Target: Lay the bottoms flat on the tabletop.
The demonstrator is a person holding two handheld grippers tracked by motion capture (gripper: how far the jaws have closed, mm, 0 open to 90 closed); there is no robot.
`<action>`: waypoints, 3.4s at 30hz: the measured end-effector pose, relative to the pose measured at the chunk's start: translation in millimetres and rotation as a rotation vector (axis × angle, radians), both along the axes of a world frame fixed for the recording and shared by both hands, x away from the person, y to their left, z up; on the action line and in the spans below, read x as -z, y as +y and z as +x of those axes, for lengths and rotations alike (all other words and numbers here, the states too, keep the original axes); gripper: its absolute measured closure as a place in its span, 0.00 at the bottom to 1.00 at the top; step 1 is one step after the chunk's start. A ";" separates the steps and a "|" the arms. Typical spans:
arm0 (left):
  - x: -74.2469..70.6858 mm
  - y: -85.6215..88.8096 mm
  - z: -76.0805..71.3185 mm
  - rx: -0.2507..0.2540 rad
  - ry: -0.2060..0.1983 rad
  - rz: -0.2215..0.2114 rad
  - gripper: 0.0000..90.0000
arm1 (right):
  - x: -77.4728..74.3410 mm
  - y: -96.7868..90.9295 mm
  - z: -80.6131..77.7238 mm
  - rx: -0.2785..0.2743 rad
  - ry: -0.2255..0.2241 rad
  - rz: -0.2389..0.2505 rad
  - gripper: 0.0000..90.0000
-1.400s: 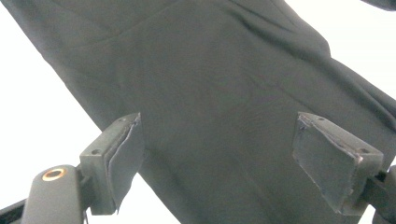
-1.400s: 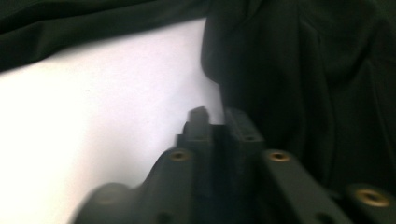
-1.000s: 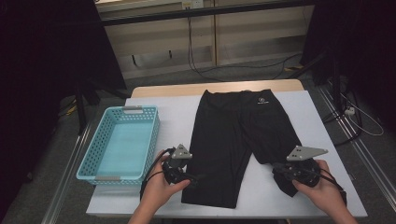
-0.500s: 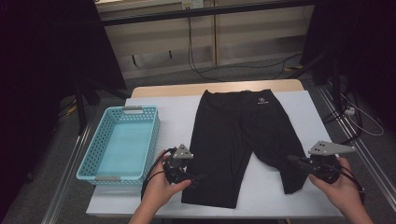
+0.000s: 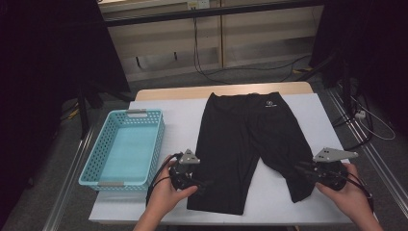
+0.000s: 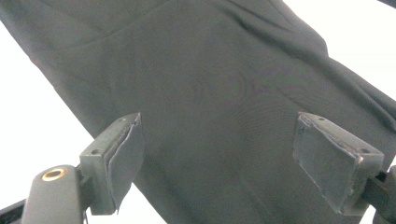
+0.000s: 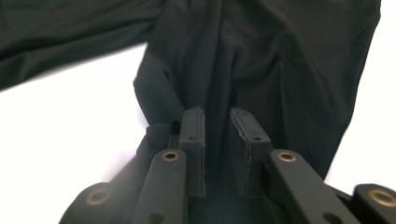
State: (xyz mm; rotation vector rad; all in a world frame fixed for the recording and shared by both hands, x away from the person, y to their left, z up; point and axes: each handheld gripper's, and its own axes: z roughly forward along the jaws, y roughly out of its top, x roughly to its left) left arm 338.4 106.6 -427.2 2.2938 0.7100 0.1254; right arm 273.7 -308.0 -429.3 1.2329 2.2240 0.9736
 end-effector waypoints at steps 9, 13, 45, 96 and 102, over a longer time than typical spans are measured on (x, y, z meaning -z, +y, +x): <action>0.8 -1.7 0.0 0.005 0.004 -0.003 0.20 | -8.9 12.9 -2.3 -0.025 -0.031 0.041 0.74; 0.5 -1.7 0.1 0.004 0.004 -0.002 0.20 | -11.5 18.3 -2.8 -0.040 -0.038 0.063 0.72; 2.3 0.0 -0.4 -0.005 0.004 0.003 0.20 | 6.2 69.8 16.0 -0.150 0.039 0.066 0.97; -0.1 -5.5 -0.2 0.017 -0.011 -0.003 0.19 | 24.0 19.4 13.1 0.025 0.082 -0.036 0.98; -0.3 -4.6 -0.2 0.010 -0.011 -0.009 0.19 | 19.7 13.3 18.1 0.042 0.066 -0.022 1.00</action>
